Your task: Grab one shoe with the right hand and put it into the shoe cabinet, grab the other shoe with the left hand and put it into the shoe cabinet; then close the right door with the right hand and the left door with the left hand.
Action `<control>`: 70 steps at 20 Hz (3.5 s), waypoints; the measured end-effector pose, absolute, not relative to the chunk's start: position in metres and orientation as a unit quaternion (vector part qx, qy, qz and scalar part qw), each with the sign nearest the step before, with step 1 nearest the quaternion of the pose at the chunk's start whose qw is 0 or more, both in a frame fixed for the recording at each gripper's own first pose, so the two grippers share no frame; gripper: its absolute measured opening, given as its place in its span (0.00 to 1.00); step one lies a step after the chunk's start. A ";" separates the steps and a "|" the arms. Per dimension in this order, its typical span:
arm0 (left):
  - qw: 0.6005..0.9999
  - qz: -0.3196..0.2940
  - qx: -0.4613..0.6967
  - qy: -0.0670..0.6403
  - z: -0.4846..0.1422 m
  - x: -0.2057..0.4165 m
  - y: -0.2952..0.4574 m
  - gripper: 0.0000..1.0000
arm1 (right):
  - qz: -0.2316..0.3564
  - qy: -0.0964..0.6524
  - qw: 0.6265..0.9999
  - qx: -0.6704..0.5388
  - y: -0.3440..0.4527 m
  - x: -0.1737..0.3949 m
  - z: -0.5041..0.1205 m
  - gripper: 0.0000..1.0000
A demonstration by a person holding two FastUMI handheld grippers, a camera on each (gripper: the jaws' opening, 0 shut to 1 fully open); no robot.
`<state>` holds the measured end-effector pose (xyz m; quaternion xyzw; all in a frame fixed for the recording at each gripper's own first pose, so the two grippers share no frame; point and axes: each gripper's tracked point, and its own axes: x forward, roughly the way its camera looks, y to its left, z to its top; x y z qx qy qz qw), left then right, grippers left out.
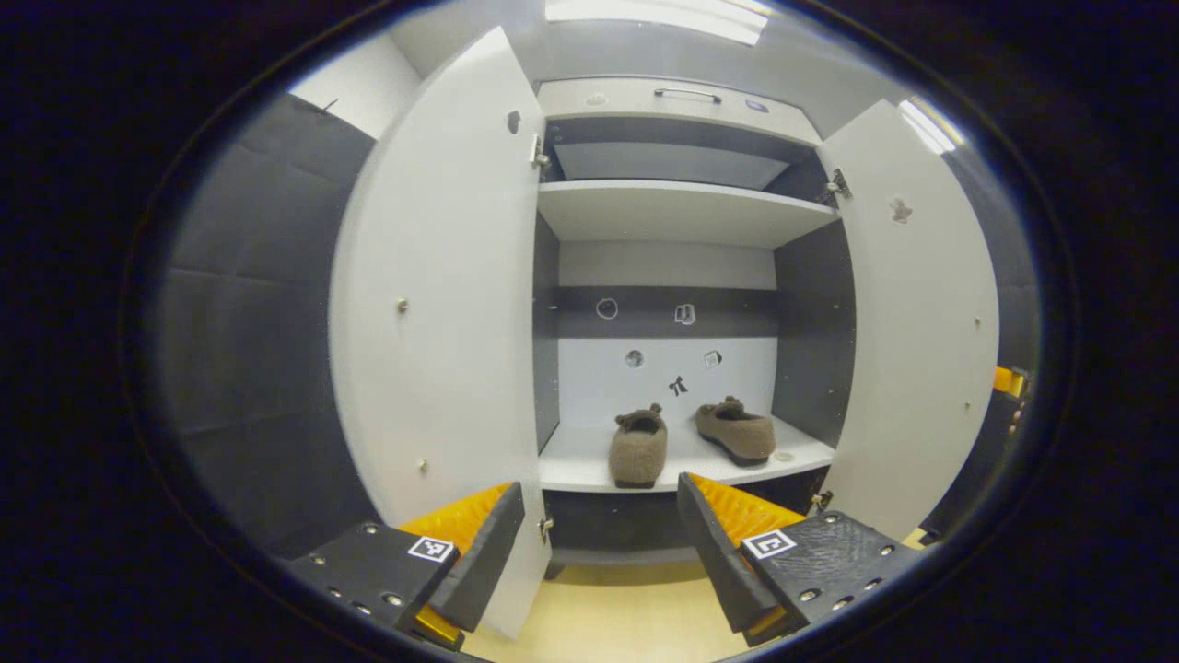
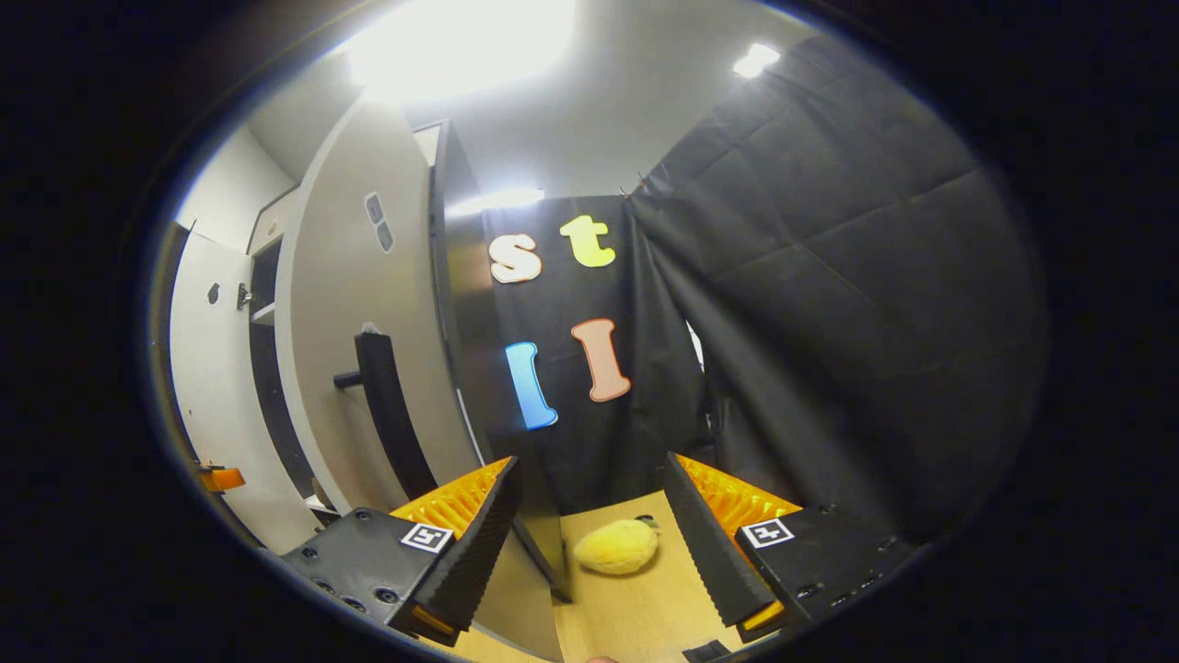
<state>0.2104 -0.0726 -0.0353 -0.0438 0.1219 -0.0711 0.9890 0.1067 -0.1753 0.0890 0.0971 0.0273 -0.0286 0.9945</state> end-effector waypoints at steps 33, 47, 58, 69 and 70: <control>0.991 -0.024 -0.101 0.079 -0.045 0.262 0.157 1.00 | -0.030 0.016 0.999 0.017 0.045 0.145 0.099 0.99; 0.982 -0.132 -0.113 0.075 -0.028 0.261 0.015 0.90 | -0.072 0.049 0.996 -0.025 -0.045 0.061 0.066 0.99; 0.981 -0.128 -0.110 0.098 -0.049 0.295 -0.103 0.94 | -0.061 0.081 0.994 -0.033 -0.091 0.041 0.042 0.94; 0.993 -0.073 -0.038 0.083 -0.030 0.232 -0.035 0.94 | 0.038 0.052 0.998 -0.016 -0.058 0.045 0.075 0.99; 0.994 -0.067 -0.029 0.082 -0.028 0.218 -0.026 0.94 | 0.048 0.051 0.997 -0.015 -0.056 0.041 0.076 0.99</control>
